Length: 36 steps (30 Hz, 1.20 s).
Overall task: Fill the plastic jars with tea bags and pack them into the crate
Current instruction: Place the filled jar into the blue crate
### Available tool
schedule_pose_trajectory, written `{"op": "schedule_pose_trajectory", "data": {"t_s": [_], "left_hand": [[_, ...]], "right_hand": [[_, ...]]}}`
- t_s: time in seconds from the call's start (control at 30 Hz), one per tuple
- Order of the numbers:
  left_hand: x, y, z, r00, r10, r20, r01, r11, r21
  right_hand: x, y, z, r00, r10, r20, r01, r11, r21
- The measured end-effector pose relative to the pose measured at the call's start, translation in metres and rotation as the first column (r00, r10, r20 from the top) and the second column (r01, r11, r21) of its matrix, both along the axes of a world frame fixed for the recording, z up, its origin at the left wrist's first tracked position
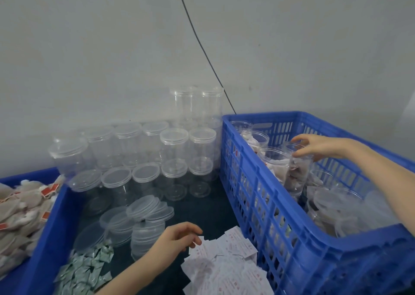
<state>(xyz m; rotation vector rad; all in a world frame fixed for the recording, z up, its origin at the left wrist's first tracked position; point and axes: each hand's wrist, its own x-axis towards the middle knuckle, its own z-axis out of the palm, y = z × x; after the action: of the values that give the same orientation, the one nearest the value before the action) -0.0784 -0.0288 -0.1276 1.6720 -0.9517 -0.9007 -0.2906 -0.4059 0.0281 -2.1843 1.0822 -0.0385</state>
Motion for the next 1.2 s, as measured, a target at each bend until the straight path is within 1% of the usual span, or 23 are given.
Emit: {"op": "schedule_pose_trajectory", "data": {"t_s": [0.07, 0.1, 0.2, 0.3, 0.43, 0.5, 0.63, 0.77, 0.87, 0.93, 1.0, 1.1, 1.2], "left_hand": [[-0.002, 0.001, 0.001, 1.0, -0.011, -0.007, 0.011, 1.0, 0.001], [-0.003, 0.002, 0.001, 1.0, -0.019, -0.003, 0.019, 1.0, 0.004], [-0.005, 0.004, 0.003, 0.999, -0.033, 0.011, 0.033, 0.999, 0.012], [-0.006, 0.005, 0.005, 0.999, -0.038, 0.027, 0.037, 0.999, 0.023], [-0.005, 0.007, 0.004, 0.998, -0.042, 0.037, 0.041, 0.999, 0.026], [-0.004, 0.007, 0.003, 0.998, -0.047, 0.04, 0.046, 0.999, 0.025], [-0.004, 0.007, 0.001, 0.998, -0.051, 0.031, 0.05, 0.998, 0.028], [-0.003, 0.005, 0.0, 0.998, -0.056, 0.03, 0.055, 0.998, 0.027], [-0.003, 0.006, 0.0, 0.998, -0.058, 0.032, 0.057, 0.998, 0.029], [-0.003, 0.006, 0.001, 0.998, -0.059, 0.036, 0.058, 0.998, 0.028], [-0.003, 0.006, 0.001, 0.998, -0.055, 0.043, 0.054, 0.998, 0.021], [-0.001, 0.006, 0.004, 0.998, -0.046, 0.048, 0.045, 0.999, 0.018], [0.001, 0.006, 0.006, 0.998, -0.037, 0.053, 0.036, 0.999, 0.009]], "right_hand": [[-0.001, -0.001, -0.001, 0.999, -0.013, 0.048, 0.01, 0.997, 0.074], [-0.002, -0.002, -0.002, 0.998, -0.011, 0.054, 0.007, 0.996, 0.084], [-0.003, -0.004, -0.007, 0.999, -0.001, 0.04, -0.001, 0.998, 0.062], [-0.004, -0.005, -0.008, 0.999, -0.009, 0.044, 0.005, 0.997, 0.076], [-0.001, -0.002, -0.009, 1.0, -0.011, 0.02, 0.011, 1.0, -0.004], [-0.002, -0.001, -0.009, 1.0, -0.01, 0.01, 0.01, 1.0, -0.017], [-0.005, -0.001, -0.009, 1.0, -0.004, 0.015, 0.004, 1.0, 0.031], [-0.007, -0.001, -0.009, 1.0, -0.019, 0.021, 0.018, 0.999, 0.035], [-0.011, -0.002, -0.008, 0.999, -0.031, 0.042, 0.027, 0.995, 0.092], [-0.015, -0.005, -0.006, 0.998, -0.033, 0.045, 0.029, 0.995, 0.098], [-0.015, -0.01, -0.001, 0.997, -0.047, 0.053, 0.044, 0.998, 0.052], [-0.01, -0.004, 0.023, 0.99, -0.082, 0.113, 0.088, 0.994, -0.057], [0.004, 0.022, 0.054, 0.986, -0.05, 0.16, 0.082, 0.977, -0.198]]}}
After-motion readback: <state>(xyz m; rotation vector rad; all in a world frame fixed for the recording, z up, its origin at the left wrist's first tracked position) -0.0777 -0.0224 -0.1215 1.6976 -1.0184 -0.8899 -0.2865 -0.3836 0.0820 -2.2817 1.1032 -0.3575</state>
